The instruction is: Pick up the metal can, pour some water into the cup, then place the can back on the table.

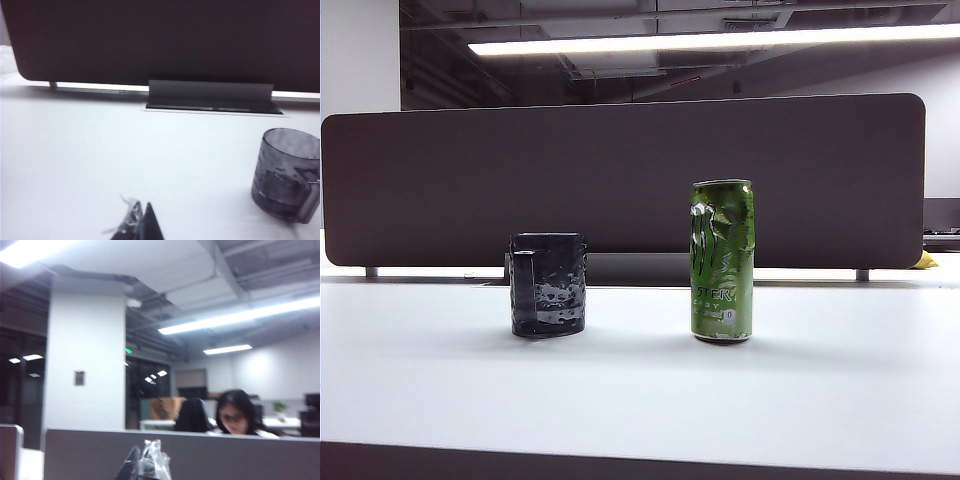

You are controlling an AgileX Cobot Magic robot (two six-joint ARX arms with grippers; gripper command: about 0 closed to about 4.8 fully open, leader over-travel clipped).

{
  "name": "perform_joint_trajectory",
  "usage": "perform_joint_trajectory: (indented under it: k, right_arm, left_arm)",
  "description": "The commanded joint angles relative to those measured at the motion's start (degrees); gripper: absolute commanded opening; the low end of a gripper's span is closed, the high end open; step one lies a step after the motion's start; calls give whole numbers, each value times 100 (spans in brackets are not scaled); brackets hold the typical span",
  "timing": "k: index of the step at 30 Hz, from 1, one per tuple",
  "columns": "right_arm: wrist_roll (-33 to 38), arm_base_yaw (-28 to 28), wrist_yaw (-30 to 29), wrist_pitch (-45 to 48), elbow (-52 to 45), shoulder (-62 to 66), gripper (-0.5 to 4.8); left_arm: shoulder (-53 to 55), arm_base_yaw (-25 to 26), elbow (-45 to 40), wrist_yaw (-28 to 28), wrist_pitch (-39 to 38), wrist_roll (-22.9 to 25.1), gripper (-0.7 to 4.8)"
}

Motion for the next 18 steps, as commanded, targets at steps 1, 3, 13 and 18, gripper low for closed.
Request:
perform_joint_trajectory:
  k: [1,3,13,18]
  right_arm:
    - [-55,9,289,-892,9,-442,-6]
    - [-70,7,385,-1196,9,-625,-6]
    - [-304,13,398,-1554,7,-763,13]
    - [-308,11,461,-1803,7,-765,13]
  left_arm:
    - [7,138,4,13,68,-15,-5]
    - [7,136,4,-2,68,-15,-5]
    - [7,122,7,-13,31,-15,-5]
    - [7,83,4,98,-372,-15,-5]
